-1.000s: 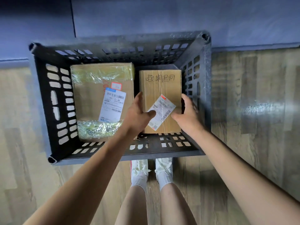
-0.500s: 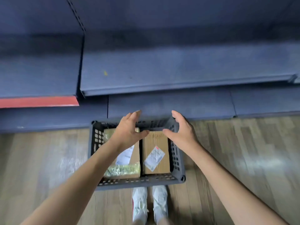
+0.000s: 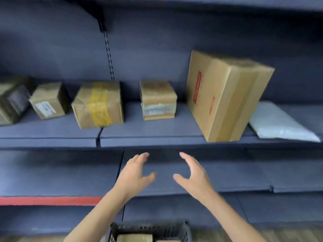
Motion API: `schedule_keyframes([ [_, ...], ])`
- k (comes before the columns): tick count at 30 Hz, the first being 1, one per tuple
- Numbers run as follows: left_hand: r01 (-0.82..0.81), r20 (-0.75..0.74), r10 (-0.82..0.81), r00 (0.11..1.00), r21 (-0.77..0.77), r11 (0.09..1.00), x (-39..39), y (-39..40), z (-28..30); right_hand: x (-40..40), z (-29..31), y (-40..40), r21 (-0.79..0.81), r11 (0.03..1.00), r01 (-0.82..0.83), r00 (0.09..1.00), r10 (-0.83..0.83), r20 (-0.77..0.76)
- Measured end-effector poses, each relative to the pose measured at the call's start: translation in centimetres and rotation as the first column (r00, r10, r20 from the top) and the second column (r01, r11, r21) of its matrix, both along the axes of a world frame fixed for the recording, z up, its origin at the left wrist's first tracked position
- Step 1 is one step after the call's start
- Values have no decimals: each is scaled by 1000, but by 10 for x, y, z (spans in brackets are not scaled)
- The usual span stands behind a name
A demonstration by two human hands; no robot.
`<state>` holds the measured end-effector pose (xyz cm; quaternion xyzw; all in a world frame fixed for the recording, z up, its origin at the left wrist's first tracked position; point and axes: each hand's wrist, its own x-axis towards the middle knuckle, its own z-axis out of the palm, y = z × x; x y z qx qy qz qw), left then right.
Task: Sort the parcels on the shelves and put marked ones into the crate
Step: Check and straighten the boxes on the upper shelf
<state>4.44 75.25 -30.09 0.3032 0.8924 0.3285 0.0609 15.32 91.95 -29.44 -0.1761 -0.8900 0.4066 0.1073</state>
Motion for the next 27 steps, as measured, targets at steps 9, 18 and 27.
schedule_keyframes([
  [9,5,-338,53,940,168,986,-14,-16,166,-3,171,2,232,972,23,957,46,-287],
  [18,118,-508,101,855,382,917,-19,-19,295,-2,310,6,365,915,171,847,53,-529],
  [27,217,-615,49,787,350,911,-31,-6,352,-2,361,21,379,888,260,801,20,-598],
])
